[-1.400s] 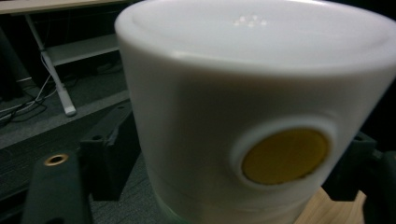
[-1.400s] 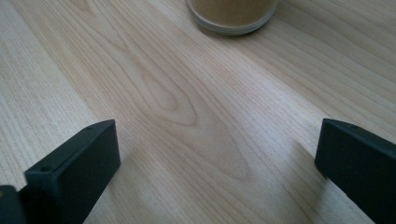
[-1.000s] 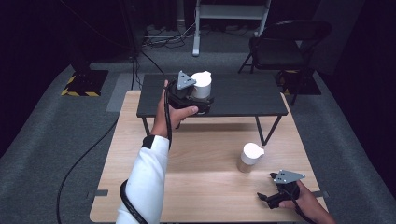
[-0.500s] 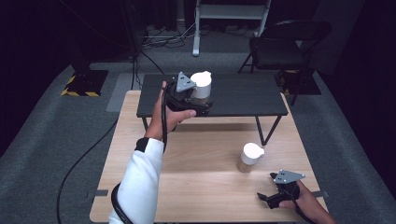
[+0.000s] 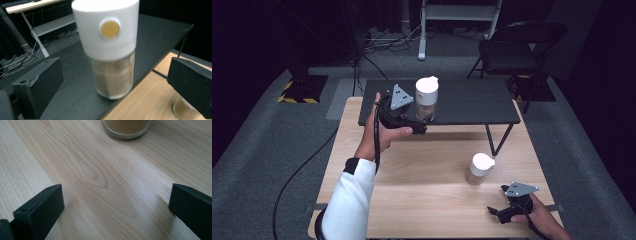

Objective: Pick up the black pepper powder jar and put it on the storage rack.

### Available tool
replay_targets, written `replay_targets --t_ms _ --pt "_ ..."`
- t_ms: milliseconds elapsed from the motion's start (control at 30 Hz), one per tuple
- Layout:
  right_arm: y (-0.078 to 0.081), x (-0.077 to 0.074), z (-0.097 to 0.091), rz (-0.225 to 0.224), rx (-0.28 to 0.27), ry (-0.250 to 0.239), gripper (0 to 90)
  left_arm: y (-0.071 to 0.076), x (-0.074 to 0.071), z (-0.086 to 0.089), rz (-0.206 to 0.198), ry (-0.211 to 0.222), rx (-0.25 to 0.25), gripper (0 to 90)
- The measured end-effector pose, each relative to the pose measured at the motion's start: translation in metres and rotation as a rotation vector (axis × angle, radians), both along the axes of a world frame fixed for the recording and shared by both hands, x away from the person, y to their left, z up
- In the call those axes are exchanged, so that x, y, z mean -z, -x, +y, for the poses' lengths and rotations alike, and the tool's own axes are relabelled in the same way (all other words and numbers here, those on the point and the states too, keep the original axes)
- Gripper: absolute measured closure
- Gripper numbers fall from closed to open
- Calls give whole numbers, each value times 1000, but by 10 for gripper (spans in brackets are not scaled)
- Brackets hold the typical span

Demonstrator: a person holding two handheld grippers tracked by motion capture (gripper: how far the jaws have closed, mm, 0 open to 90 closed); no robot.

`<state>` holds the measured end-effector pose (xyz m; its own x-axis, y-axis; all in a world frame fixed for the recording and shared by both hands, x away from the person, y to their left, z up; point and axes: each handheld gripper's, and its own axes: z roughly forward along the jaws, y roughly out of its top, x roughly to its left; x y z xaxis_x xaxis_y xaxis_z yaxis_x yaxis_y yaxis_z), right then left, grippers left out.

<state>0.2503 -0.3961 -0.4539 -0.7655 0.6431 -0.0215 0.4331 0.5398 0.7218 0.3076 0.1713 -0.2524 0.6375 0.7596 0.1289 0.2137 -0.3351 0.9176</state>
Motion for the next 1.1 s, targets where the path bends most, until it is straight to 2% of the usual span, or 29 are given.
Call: replay_targets --t_ms 233,567,667,967,1100 --pt "0 0 0 0 0 0 0 13 9 9 3 -23 18 4" --pt "0 0 0 0 1 1 0 31 18 16 -20 -52 44 4" --pt "0 0 0 1 2 1 0 37 20 17 -27 -76 46 4" --pt "0 0 0 0 2 1 0 50 38 32 0 -66 48 5" --pt "0 0 0 1 2 1 0 52 47 36 15 -86 45 5"
